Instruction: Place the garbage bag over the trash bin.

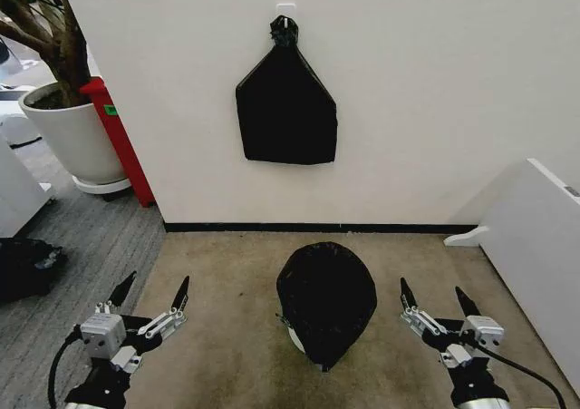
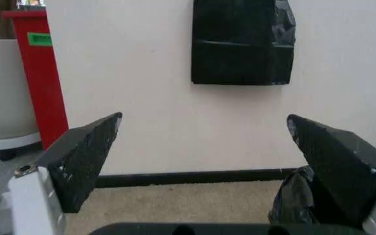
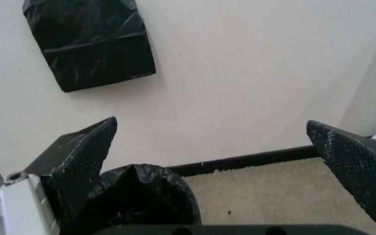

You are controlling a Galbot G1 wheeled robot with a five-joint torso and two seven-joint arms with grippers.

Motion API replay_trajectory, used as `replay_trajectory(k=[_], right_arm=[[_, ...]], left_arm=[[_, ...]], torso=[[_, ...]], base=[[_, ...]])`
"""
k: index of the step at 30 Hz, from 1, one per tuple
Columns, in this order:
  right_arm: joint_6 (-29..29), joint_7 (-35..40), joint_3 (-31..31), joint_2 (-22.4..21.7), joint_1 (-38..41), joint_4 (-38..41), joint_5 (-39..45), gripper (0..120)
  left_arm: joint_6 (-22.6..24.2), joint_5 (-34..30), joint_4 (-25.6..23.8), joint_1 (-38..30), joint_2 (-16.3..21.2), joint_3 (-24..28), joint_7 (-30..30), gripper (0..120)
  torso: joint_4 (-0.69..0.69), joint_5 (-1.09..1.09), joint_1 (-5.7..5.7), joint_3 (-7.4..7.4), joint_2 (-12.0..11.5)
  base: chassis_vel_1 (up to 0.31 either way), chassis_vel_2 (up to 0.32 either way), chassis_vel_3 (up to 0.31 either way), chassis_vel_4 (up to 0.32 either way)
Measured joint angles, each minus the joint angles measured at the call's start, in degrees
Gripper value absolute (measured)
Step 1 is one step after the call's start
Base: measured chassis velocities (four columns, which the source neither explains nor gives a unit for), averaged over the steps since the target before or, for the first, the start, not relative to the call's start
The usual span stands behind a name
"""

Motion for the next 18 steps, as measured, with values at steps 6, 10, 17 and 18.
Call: replay_trajectory(k=[6,10,17,18], right_arm=[[0.0,0.2,0.0,0.0,0.0,0.0,-0.1,100],[0.0,0.2,0.0,0.0,0.0,0.0,-0.1,100],[0.0,0.3,0.0,0.0,0.1,0.1,-0.1,100],[0.0,0.3,0.0,0.0,0.1,0.1,-0.1,100]], left_arm=[[-0.1,0.1,0.1,-0.1,0.0,0.1,0.0,100],[-0.1,0.1,0.1,-0.1,0.1,0.1,0.0,100],[-0.1,0.1,0.2,-0.2,0.1,0.1,0.0,100],[-0.1,0.1,0.2,-0.2,0.1,0.1,0.0,100]], torso=[[0.0,0.0,0.0,0.0,0.0],[0.0,0.0,0.0,0.0,0.0],[0.0,0.0,0.0,0.0,0.0],[0.0,0.0,0.0,0.0,0.0]], base=[[0.0,0.0,0.0,0.0],[0.0,0.0,0.0,0.0],[0.0,0.0,0.0,0.0],[0.0,0.0,0.0,0.0]])
